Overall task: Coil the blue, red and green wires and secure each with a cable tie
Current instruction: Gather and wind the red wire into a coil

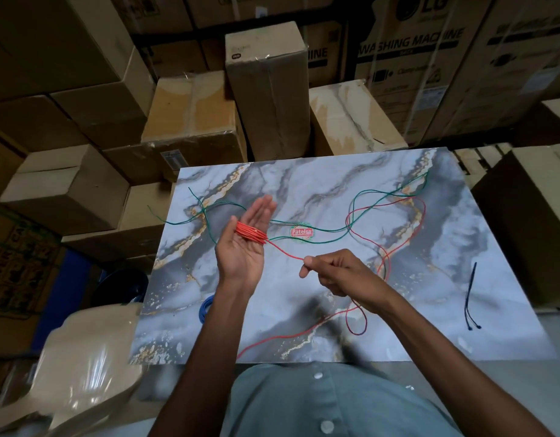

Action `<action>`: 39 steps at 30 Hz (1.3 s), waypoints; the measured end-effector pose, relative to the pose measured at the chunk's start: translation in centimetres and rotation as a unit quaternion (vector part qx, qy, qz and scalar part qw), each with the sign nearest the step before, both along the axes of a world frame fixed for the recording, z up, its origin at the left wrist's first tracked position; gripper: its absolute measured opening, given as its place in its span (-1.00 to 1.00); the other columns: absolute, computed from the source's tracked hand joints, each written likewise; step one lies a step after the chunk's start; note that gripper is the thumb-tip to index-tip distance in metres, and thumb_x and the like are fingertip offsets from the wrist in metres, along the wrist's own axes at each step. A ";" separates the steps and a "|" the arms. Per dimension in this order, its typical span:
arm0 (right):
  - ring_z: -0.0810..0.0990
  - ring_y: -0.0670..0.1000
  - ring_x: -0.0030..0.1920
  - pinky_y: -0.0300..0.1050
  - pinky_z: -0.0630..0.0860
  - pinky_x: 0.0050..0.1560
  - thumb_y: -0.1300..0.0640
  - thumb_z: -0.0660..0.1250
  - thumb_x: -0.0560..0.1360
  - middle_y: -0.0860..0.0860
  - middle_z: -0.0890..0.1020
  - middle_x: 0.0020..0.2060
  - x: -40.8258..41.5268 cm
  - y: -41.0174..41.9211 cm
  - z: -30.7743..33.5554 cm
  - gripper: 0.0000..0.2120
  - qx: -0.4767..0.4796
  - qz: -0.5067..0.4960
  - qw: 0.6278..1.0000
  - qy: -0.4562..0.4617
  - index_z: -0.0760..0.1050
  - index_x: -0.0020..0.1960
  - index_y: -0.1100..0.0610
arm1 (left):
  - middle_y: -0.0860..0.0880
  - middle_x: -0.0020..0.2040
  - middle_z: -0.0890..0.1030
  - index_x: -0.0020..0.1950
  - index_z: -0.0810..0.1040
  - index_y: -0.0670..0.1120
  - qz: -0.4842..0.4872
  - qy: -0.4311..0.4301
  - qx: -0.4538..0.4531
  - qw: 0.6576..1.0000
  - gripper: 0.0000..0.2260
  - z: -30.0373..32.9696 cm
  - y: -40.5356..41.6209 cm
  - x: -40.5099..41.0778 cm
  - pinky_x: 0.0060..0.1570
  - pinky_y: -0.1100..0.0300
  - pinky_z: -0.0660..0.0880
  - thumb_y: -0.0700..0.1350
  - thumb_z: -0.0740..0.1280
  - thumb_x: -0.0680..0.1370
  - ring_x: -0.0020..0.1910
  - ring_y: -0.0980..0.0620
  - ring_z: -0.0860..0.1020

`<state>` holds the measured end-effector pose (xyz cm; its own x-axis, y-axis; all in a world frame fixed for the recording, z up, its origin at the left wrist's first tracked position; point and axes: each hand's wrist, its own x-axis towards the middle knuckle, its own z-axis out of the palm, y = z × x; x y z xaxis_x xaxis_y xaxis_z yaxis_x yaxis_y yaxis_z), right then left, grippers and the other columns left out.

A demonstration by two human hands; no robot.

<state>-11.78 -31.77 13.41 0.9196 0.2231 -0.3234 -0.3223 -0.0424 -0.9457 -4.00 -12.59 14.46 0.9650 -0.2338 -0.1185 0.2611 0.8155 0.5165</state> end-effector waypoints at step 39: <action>0.20 -0.10 -0.43 -0.11 0.09 -0.37 0.02 0.36 0.64 0.02 0.31 -0.40 4.6 2.3 0.5 -0.74 -0.048 0.007 0.998 -0.050 0.70 -0.18 0.04 | -0.23 0.14 0.66 0.04 0.70 -0.27 -0.053 0.007 0.034 0.998 -0.56 4.3 -1.5 -3.0 -0.06 0.23 0.62 -0.10 0.06 0.64 -0.02 -0.05 0.68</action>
<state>-7.18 -29.47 13.87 0.9451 0.2090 -0.2510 -0.2257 -0.1378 -0.9644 -7.05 -14.14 18.74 0.9339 -0.3246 -0.1501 0.3504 0.7463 0.5660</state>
